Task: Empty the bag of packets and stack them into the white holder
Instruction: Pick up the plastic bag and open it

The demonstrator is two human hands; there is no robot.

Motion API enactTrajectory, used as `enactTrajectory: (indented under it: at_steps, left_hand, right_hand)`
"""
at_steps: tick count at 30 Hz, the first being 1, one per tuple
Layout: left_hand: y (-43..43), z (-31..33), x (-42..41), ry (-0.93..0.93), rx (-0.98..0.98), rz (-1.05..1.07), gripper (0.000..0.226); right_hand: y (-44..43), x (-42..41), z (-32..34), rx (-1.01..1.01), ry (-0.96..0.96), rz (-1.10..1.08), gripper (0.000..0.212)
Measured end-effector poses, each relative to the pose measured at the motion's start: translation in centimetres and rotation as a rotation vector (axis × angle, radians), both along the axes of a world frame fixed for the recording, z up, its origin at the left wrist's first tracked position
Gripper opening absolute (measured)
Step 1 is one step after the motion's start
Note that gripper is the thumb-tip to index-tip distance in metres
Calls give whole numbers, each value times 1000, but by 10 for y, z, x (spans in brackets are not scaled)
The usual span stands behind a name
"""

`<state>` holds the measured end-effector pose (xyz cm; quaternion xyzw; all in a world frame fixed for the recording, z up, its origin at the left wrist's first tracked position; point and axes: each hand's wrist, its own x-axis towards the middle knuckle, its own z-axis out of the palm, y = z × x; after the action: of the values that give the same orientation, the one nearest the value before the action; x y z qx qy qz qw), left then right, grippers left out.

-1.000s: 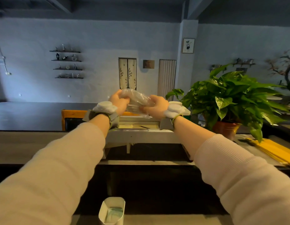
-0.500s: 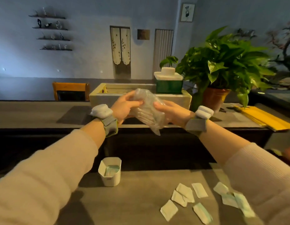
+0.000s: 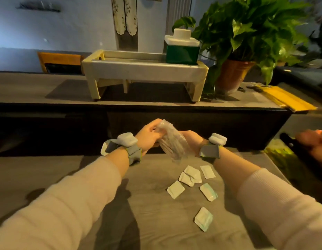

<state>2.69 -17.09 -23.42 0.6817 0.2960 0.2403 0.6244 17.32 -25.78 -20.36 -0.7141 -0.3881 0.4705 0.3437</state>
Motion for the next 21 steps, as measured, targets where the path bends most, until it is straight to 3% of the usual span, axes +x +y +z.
enactTrajectory:
  at_steps: [4, 8, 13, 17, 21]
  left_hand:
    - [-18, -31, 2, -70, -157, 87, 32]
    - [-31, -51, 2, -128, -329, 171, 40]
    - [-35, -72, -1, -115, -586, 371, 58]
    - [-39, -84, -5, -55, -753, 416, 18]
    - [-37, -98, -15, -59, -841, 393, 28]
  right_hand:
    - [-4, -7, -26, -17, -196, 23, 35]
    - [-6, -19, -38, -48, -69, -30, 38]
    - [-7, -12, -49, 3, -240, 41, 38]
    - [-9, 0, -41, 68, -126, -76, 44]
    - [-7, 8, -24, 192, -29, -58, 38]
